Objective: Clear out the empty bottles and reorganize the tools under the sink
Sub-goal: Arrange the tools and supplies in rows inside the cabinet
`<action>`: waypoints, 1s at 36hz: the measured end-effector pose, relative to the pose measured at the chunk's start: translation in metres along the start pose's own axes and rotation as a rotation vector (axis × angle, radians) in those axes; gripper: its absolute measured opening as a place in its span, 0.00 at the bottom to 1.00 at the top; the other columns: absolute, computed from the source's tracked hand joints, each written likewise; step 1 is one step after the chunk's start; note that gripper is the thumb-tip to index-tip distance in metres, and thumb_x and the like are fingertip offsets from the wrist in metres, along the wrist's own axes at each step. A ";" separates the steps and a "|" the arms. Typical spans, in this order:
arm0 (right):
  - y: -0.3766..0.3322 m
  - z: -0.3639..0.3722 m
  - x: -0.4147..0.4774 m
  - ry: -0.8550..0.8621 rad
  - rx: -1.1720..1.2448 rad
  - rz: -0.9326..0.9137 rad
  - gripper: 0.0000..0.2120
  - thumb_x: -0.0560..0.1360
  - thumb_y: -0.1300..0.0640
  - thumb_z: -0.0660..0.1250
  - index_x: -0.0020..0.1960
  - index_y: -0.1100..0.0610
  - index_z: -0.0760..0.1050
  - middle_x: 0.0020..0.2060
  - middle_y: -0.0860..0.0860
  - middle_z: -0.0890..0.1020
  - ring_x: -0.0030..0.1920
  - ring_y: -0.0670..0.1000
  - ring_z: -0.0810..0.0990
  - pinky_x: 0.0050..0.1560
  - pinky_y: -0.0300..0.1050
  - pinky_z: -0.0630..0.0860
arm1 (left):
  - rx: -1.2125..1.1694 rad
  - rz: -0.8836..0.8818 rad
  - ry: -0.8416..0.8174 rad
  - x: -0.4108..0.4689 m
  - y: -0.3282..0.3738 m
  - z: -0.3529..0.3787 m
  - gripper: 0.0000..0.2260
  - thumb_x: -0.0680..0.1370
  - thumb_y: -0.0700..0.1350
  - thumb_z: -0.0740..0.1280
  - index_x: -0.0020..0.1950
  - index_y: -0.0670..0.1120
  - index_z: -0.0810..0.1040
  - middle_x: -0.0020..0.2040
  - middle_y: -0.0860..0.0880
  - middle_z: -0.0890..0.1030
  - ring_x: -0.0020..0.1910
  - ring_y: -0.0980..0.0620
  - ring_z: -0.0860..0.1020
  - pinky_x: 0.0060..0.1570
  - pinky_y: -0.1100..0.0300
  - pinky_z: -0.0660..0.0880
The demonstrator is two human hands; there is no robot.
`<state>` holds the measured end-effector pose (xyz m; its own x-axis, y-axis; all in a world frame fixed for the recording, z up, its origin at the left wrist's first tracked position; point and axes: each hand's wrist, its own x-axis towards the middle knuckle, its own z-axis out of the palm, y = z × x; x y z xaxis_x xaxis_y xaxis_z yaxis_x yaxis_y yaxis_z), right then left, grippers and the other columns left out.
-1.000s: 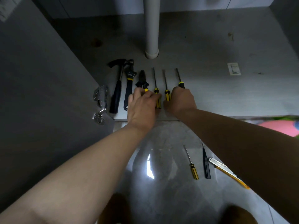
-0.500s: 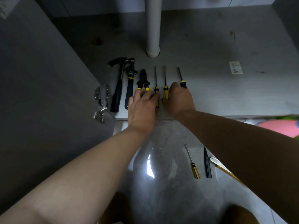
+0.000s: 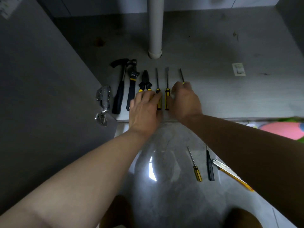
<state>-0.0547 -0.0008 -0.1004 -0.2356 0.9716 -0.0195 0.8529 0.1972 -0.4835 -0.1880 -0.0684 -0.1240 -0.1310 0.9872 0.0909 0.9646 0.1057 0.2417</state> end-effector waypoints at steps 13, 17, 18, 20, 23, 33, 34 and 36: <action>0.030 -0.010 -0.011 -0.056 -0.013 0.047 0.19 0.75 0.56 0.66 0.65 0.53 0.69 0.59 0.57 0.69 0.55 0.60 0.73 0.51 0.52 0.79 | -0.078 -0.038 -0.094 -0.011 -0.009 0.002 0.28 0.81 0.42 0.61 0.81 0.51 0.60 0.82 0.47 0.56 0.82 0.44 0.47 0.75 0.45 0.63; 0.025 -0.006 -0.009 -0.082 0.036 0.043 0.18 0.76 0.57 0.66 0.65 0.54 0.69 0.60 0.56 0.69 0.54 0.59 0.75 0.53 0.51 0.78 | -0.095 -0.039 -0.100 -0.011 -0.011 0.003 0.29 0.82 0.41 0.62 0.82 0.50 0.58 0.82 0.48 0.54 0.82 0.45 0.45 0.75 0.42 0.63; 0.025 -0.005 -0.009 -0.084 0.040 0.035 0.18 0.76 0.57 0.66 0.65 0.54 0.69 0.60 0.56 0.69 0.54 0.59 0.75 0.54 0.53 0.79 | -0.099 -0.042 -0.098 -0.010 -0.011 0.003 0.29 0.82 0.41 0.62 0.82 0.50 0.58 0.82 0.48 0.54 0.82 0.45 0.45 0.75 0.42 0.63; 0.024 -0.003 -0.010 -0.086 0.050 0.019 0.18 0.76 0.57 0.66 0.65 0.54 0.70 0.60 0.57 0.69 0.54 0.59 0.75 0.54 0.55 0.79 | -0.098 -0.047 -0.094 -0.009 -0.011 0.003 0.30 0.81 0.40 0.63 0.82 0.50 0.57 0.82 0.49 0.55 0.82 0.45 0.46 0.75 0.43 0.63; 0.025 -0.002 -0.010 -0.087 0.066 0.001 0.18 0.76 0.57 0.66 0.66 0.54 0.70 0.60 0.56 0.68 0.55 0.60 0.75 0.55 0.55 0.79 | -0.085 -0.048 -0.092 -0.007 -0.011 0.002 0.30 0.81 0.39 0.63 0.82 0.50 0.57 0.82 0.49 0.56 0.82 0.44 0.46 0.75 0.44 0.64; 0.029 -0.001 -0.010 -0.082 0.093 -0.043 0.21 0.78 0.55 0.67 0.70 0.54 0.70 0.61 0.55 0.68 0.57 0.58 0.75 0.60 0.54 0.77 | -0.049 -0.064 -0.086 -0.006 -0.010 0.000 0.29 0.80 0.41 0.63 0.80 0.51 0.60 0.81 0.50 0.57 0.82 0.44 0.49 0.73 0.44 0.64; 0.030 -0.001 -0.010 -0.084 0.093 -0.044 0.21 0.78 0.54 0.67 0.70 0.53 0.70 0.61 0.55 0.68 0.57 0.58 0.75 0.60 0.54 0.77 | -0.053 -0.070 -0.081 -0.007 -0.009 -0.001 0.29 0.80 0.41 0.63 0.80 0.51 0.60 0.81 0.49 0.58 0.82 0.44 0.49 0.73 0.44 0.63; 0.030 -0.001 -0.010 -0.089 0.092 -0.049 0.21 0.78 0.53 0.67 0.70 0.53 0.70 0.61 0.55 0.68 0.58 0.58 0.75 0.59 0.55 0.77 | -0.058 -0.080 -0.062 -0.007 -0.006 -0.003 0.28 0.79 0.41 0.63 0.79 0.51 0.62 0.81 0.47 0.59 0.81 0.44 0.51 0.74 0.45 0.61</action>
<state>-0.0260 -0.0043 -0.1142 -0.3202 0.9448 -0.0698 0.7937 0.2273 -0.5642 -0.1933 -0.0766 -0.1236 -0.1908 0.9816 0.0096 0.9364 0.1791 0.3019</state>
